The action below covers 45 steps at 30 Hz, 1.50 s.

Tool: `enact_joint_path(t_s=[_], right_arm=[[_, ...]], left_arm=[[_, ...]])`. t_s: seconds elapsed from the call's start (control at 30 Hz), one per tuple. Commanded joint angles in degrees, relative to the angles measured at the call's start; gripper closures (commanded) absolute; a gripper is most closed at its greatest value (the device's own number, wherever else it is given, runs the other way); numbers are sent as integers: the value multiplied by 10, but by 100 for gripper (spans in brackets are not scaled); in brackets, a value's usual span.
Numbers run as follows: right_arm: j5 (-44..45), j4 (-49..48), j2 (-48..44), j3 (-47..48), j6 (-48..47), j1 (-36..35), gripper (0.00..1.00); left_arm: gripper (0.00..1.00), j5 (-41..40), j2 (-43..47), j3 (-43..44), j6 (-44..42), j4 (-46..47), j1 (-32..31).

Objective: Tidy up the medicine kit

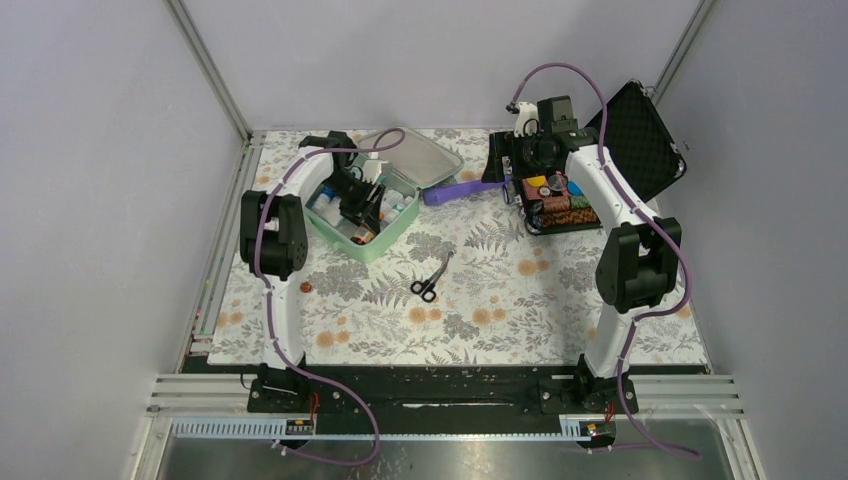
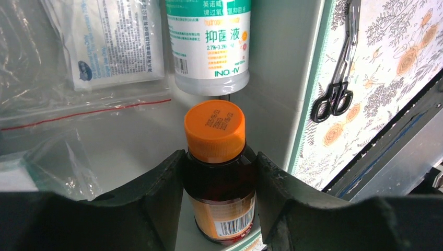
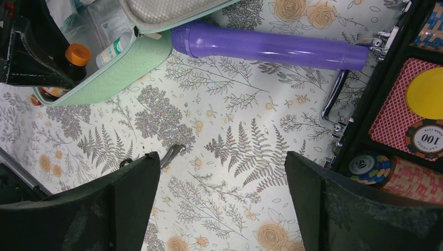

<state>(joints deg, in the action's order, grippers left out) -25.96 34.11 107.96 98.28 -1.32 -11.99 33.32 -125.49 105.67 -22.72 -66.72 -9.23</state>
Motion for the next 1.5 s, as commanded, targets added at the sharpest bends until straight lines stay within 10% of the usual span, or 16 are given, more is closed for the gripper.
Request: enact_joint_path(t_s=[0.0, 0.67, 1.1, 1.47], right_arm=[[8, 5, -6, 3, -9, -5, 4], [9, 7, -4, 0, -14, -5, 4], [9, 10, -4, 2, -14, -5, 4], [7, 10, 1, 6, -14, -6, 4]], left_arm=[[85, 39, -5, 1, -36, -37, -3], [79, 27, -52, 13, -84, -59, -9], [34, 91, -9, 52, -109, -68, 18], [53, -15, 15, 7, 39, 34, 45]])
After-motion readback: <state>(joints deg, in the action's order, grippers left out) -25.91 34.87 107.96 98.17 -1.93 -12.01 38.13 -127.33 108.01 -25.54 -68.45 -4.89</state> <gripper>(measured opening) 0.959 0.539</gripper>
